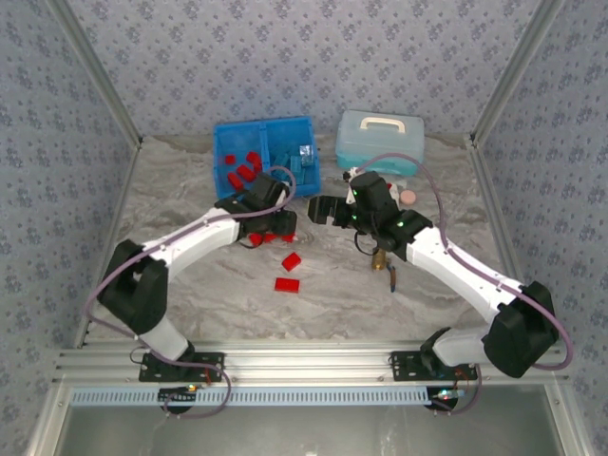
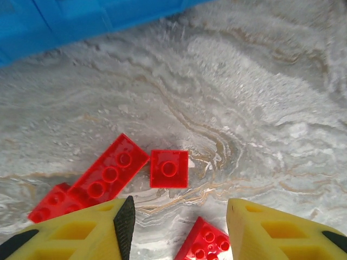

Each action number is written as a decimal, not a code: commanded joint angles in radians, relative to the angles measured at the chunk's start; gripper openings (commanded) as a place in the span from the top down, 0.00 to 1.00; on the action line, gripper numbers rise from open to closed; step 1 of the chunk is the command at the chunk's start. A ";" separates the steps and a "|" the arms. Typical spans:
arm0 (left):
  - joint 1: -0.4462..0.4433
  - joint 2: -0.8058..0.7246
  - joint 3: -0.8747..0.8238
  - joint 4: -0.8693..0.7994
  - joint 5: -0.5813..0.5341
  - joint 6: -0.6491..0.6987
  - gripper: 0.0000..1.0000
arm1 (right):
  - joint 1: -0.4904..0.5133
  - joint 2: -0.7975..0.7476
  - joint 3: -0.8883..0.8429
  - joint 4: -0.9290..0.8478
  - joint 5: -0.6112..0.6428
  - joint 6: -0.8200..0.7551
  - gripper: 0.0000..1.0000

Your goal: Sort the legos into containers by color

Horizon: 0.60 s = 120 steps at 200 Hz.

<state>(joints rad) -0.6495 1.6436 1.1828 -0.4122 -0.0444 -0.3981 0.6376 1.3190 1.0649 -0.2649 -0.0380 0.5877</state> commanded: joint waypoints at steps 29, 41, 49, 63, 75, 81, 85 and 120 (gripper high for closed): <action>-0.012 0.147 0.059 0.024 -0.043 -0.054 0.50 | 0.005 -0.054 -0.025 -0.021 0.034 0.011 0.00; -0.014 0.180 0.075 0.021 -0.041 -0.051 0.51 | 0.004 -0.057 -0.029 -0.019 0.035 0.011 0.00; -0.017 0.198 0.083 0.023 -0.043 -0.050 0.51 | 0.002 -0.058 -0.030 -0.021 0.035 0.011 0.00; -0.021 0.222 0.094 0.023 -0.041 -0.051 0.51 | -0.001 -0.058 -0.030 -0.024 0.035 0.011 0.00; -0.025 0.236 0.097 0.026 -0.046 -0.051 0.52 | -0.001 -0.060 -0.032 -0.025 0.035 0.009 0.00; -0.025 0.242 0.098 0.026 -0.048 -0.051 0.52 | -0.001 -0.060 -0.033 -0.025 0.036 0.009 0.00; -0.027 0.247 0.098 0.027 -0.050 -0.050 0.52 | -0.003 -0.061 -0.032 -0.026 0.038 0.009 0.00; -0.036 0.286 0.108 0.013 -0.076 -0.040 0.53 | -0.006 -0.060 -0.034 -0.020 0.033 0.011 0.00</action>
<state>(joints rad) -0.6727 1.8957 1.2621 -0.3916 -0.0845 -0.4389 0.6361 1.2823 1.0431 -0.2665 -0.0219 0.5880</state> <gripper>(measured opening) 0.475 0.999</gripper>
